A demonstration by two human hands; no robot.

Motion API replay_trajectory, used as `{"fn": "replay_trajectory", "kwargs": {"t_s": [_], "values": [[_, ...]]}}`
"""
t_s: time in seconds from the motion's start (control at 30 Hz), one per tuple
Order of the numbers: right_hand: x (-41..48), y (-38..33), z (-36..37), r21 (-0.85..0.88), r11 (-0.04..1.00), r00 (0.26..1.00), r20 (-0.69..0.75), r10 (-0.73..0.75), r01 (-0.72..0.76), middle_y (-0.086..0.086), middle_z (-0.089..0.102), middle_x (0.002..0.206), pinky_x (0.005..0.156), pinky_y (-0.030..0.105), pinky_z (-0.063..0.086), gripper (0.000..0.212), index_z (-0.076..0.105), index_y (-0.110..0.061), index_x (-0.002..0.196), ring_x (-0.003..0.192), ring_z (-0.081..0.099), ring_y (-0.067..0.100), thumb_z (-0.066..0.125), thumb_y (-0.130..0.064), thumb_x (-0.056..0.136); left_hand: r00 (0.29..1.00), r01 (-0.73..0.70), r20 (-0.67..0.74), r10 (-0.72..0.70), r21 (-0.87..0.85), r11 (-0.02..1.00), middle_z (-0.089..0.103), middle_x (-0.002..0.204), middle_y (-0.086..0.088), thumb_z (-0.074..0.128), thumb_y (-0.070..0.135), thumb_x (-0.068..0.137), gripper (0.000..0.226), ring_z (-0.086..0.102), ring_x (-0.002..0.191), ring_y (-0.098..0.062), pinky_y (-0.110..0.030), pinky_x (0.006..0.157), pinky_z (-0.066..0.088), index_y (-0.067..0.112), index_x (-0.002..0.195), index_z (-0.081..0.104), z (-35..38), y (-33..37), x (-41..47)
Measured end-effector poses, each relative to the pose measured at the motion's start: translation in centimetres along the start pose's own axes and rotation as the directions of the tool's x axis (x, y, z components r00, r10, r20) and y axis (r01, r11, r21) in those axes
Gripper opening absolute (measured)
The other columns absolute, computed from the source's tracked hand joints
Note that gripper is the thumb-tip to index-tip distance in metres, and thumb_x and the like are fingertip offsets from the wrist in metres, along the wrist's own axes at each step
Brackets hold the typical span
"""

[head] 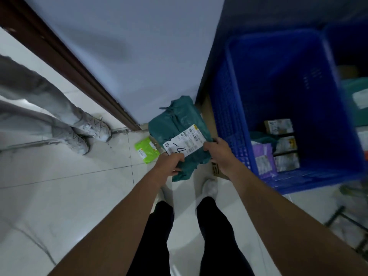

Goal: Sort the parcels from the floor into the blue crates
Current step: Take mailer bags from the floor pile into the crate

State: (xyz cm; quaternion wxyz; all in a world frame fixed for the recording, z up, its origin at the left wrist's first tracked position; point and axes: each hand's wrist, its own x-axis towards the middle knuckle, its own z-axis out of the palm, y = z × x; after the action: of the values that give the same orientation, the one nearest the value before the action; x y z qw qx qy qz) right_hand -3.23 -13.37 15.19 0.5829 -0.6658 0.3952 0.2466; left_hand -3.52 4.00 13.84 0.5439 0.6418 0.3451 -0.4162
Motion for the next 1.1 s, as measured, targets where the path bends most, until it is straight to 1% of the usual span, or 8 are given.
{"fn": "replay_trajectory", "kwargs": {"t_s": [0.13,0.3,0.47,0.6,0.73,0.9,1.03,1.1], "values": [[-5.3,-1.6,-1.5,0.031,0.999,0.989,-0.143,-0.031,0.036,0.006,0.064,0.098,0.06,0.029,0.047,0.024,0.058,-0.013,0.112,0.083,0.061,0.016,0.054,-0.009,0.088,0.995,-0.053,0.09,0.046,0.075,0.996,0.07,0.112,-0.008,0.067,0.018,0.084,0.034,0.072,0.084,-0.025,-0.036,0.086,0.056,0.012,0.118,0.063,-0.1,2.1,-5.8],[-10.4,-3.6,-3.8,0.068,0.997,0.98,-0.201,-0.011,0.025,0.006,0.063,0.096,0.066,0.037,0.049,0.033,0.056,-0.013,0.124,0.08,0.061,0.02,0.046,-0.009,0.092,0.981,-0.164,0.129,0.145,0.149,0.975,0.072,0.111,-0.006,0.075,0.025,0.08,0.025,0.068,0.096,-0.022,-0.033,0.079,0.056,0.021,0.104,0.067,-0.1,4.3,-11.5],[-14.8,-5.1,-6.2,0.056,0.995,0.962,-0.265,-0.062,0.08,0.013,0.051,0.135,0.056,0.033,0.045,0.05,0.05,-0.015,0.137,0.091,0.061,0.023,0.044,-0.015,0.088,0.941,-0.299,0.234,0.244,0.24,0.924,0.071,0.107,0.011,0.087,0.034,0.071,0.039,0.063,0.1,-0.013,-0.036,0.086,0.049,0.026,0.104,0.069,0.2,6.1,-15.0],[-17.3,-5.5,-7.9,0.045,0.991,0.947,-0.301,-0.11,0.129,0.016,0.043,0.144,0.054,0.03,0.036,0.056,0.045,-0.015,0.141,0.086,0.05,0.024,0.043,-0.019,0.085,0.909,-0.343,0.33,0.256,0.242,0.908,0.073,0.113,0.011,0.089,0.049,0.063,0.06,0.064,0.11,-0.015,-0.044,0.099,0.048,0.027,0.115,0.069,1.2,6.8,-17.7],[-19.0,-6.0,-9.8,0.096,0.982,0.937,-0.325,-0.125,0.164,0.016,0.051,0.125,0.059,0.037,0.034,0.031,0.051,-0.013,0.118,0.077,0.044,0.022,0.045,-0.013,0.088,0.886,-0.366,0.367,0.282,0.181,0.913,0.075,0.111,0.01,0.087,0.059,0.055,0.072,0.065,0.11,-0.015,-0.043,0.1,0.048,0.026,0.117,0.069,2.7,7.2,-19.7],[-19.4,-5.4,-13.3,0.148,0.968,0.931,-0.335,-0.144,0.204,0.015,0.059,0.116,0.061,0.031,0.044,0.033,0.06,-0.003,0.116,0.09,0.058,0.021,0.047,-0.006,0.086,0.883,-0.372,0.37,0.287,0.184,0.91,0.077,0.104,0.005,0.077,0.054,0.076,0.051,0.069,0.105,-0.017,-0.039,0.098,0.05,0.02,0.114,0.071,5.4,7.3,-20.8],[-18.7,-4.3,-16.9,0.139,0.96,0.93,-0.315,-0.191,0.244,0.012,0.063,0.106,0.064,0.032,0.047,0.028,0.061,-0.007,0.113,0.085,0.058,0.018,0.048,-0.006,0.088,0.893,-0.392,0.286,0.348,0.117,0.912,0.077,0.104,0.001,0.077,0.053,0.077,0.055,0.07,0.102,-0.019,-0.036,0.092,0.053,0.015,0.116,0.069,9.2,6.8,-21.1],[-18.0,-3.6,-19.1,0.153,0.948,0.928,-0.298,-0.224,0.278,0.012,0.062,0.101,0.073,0.042,0.051,0.026,0.061,-0.007,0.112,0.085,0.059,0.021,0.047,-0.005,0.09,0.893,-0.405,0.244,0.378,0.073,0.911,0.077,0.105,0.001,0.08,0.053,0.073,0.063,0.072,0.1,-0.019,-0.036,0.092,0.055,0.015,0.121,0.065,11.8,6.6,-21.2]]}}
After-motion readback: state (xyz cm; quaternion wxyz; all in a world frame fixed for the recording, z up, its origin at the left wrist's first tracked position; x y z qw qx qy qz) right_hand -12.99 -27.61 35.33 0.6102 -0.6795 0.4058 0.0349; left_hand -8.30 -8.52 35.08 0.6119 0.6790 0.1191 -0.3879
